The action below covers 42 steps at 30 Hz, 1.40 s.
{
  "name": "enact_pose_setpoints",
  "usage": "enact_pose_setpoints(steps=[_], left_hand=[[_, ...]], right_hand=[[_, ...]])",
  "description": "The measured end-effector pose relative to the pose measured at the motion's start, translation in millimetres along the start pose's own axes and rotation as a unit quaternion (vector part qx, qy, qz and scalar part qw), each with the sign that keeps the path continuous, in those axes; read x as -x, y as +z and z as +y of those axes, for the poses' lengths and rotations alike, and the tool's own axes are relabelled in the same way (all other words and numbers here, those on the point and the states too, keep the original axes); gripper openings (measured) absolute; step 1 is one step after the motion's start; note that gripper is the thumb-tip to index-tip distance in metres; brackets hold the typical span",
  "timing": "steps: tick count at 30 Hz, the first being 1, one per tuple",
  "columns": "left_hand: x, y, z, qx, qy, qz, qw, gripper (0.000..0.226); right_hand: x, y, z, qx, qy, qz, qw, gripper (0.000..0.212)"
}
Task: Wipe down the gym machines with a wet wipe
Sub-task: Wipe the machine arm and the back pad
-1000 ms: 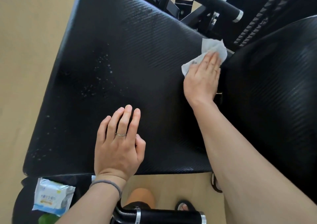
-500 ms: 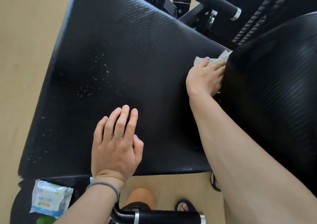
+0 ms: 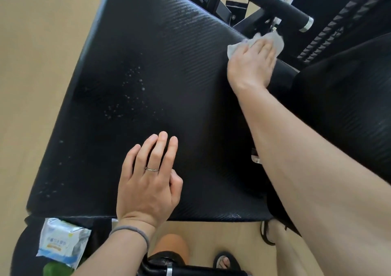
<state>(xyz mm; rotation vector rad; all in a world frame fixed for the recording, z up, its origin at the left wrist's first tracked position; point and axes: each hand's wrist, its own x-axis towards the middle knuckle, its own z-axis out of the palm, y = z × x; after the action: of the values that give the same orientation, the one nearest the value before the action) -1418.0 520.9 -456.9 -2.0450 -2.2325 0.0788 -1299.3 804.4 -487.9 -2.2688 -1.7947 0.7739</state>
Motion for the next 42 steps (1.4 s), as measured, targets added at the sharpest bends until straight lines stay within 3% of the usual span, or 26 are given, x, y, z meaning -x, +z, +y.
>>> enact_pose_setpoints(steps=[2, 4, 7, 9, 11, 14, 16, 18, 21, 24, 26, 28, 30, 32, 35, 36, 37, 40, 42], left_hand=[[1, 0, 0, -0.001, -0.001, -0.003, 1.0, 0.058], [1, -1, 0, -0.002, -0.003, -0.006, 1.0, 0.057], [1, -3, 1, 0.003, -0.008, -0.008, 1.0, 0.057], [1, -3, 2, 0.001, -0.008, -0.013, 1.0, 0.057], [1, -3, 1, -0.001, -0.006, -0.016, 1.0, 0.057], [0, -2, 0, -0.003, -0.004, -0.016, 1.0, 0.057], [0, -2, 1, 0.003, -0.004, -0.011, 1.0, 0.057], [0, -2, 1, 0.007, -0.006, -0.014, 1.0, 0.057], [-1, -4, 1, 0.012, -0.01, -0.017, 1.0, 0.057], [-1, -5, 2, 0.014, -0.014, -0.007, 1.0, 0.047], [-2, -5, 3, 0.015, -0.013, -0.003, 1.0, 0.048], [-1, -4, 2, 0.014, -0.007, 0.0, 1.0, 0.054], [-1, -3, 1, 0.016, -0.006, -0.001, 1.0, 0.055], [-2, -3, 1, 0.02, -0.011, 0.0, 1.0, 0.05], [-1, -6, 3, 0.017, -0.02, -0.007, 1.0, 0.045], [0, -5, 2, 0.02, -0.018, -0.005, 1.0, 0.047], [0, -5, 1, 0.023, -0.015, 0.0, 1.0, 0.05], [1, -2, 1, 0.029, -0.007, 0.019, 0.999, 0.055], [0, -3, 3, 0.036, -0.008, 0.029, 0.999, 0.054]], right_hand=[[7, 3, -25, -0.02, -0.036, -0.013, 0.999, 0.063], [31, 12, -57, -0.014, -0.18, -0.029, 0.983, 0.063], [70, 18, -86, 0.021, -0.383, -0.069, 0.921, 0.061], [67, 13, -82, 0.04, -0.454, -0.082, 0.886, 0.06], [41, 8, -70, 0.078, -0.444, -0.053, 0.891, 0.06], [-3, 0, -71, 0.067, -0.281, -0.046, 0.956, 0.061], [-3, 3, -95, 0.058, -0.254, -0.048, 0.964, 0.061], [27, 9, -119, 0.048, -0.334, -0.055, 0.94, 0.062], [99, 20, -111, 0.026, -0.482, -0.082, 0.872, 0.059], [145, 18, -59, 0.025, -0.527, -0.124, 0.84, 0.058], [136, 16, -39, 0.052, -0.499, -0.109, 0.858, 0.06], [115, 15, -40, 0.065, -0.426, -0.065, 0.9, 0.062], [109, 14, -51, 0.053, -0.357, -0.071, 0.93, 0.063], [135, 18, -55, 0.051, -0.401, -0.083, 0.911, 0.064], [162, 18, -40, 0.093, -0.541, -0.113, 0.828, 0.062], [151, 15, -38, 0.106, -0.555, -0.107, 0.818, 0.062], [135, 12, -38, 0.116, -0.544, -0.086, 0.826, 0.064], [93, 5, -39, 0.115, -0.393, -0.08, 0.909, 0.064], [104, 10, -39, 0.093, -0.366, -0.088, 0.922, 0.064]])
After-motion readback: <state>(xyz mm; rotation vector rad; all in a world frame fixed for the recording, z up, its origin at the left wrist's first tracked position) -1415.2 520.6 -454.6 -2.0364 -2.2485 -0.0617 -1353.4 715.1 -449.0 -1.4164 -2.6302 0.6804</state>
